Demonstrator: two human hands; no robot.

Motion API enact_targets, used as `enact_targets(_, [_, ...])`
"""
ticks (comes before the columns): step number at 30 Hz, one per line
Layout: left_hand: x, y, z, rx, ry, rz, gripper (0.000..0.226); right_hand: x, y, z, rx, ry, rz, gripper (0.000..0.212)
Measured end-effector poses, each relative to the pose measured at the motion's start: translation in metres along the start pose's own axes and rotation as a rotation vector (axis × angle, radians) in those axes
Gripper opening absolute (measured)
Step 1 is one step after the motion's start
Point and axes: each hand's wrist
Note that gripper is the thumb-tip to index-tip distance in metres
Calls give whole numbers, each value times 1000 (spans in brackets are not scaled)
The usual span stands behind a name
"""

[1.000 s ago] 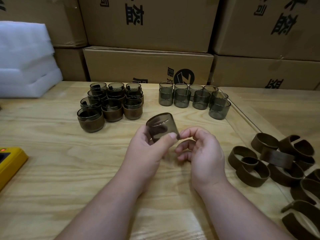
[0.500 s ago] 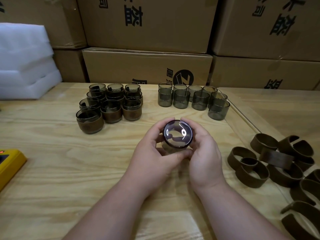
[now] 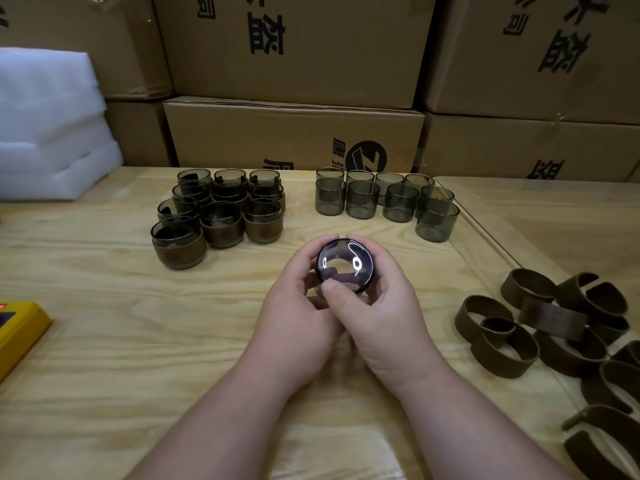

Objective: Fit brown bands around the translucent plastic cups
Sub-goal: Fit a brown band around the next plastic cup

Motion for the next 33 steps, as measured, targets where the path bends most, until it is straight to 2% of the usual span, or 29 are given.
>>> enact_targets(11, [2,6,-5,-8,-156,27,73,-1,1,1,15,60,-90,54])
enact_targets(19, [5,9,-8,71,-337,39,74,-5,-4,0,71,-1,-234,40])
enact_targets(23, [6,10,-7,66,-340,45,73,-6,-5,1,109,25,-285,37])
enact_targets(28, [4,9,-6,22,-303,31,79,-6,-5,5,152,-68,-298,30])
enact_targets(33, [3,7,-3,-2,-250,30,76,-8,-6,8,156,-144,-249,41])
Point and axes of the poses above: each hand's wrist, its own y-axis away from the middle knuckle, its own x-axis out of the palm, z = x × y, and after that the axes turned 4 degrees about -x, right-handed
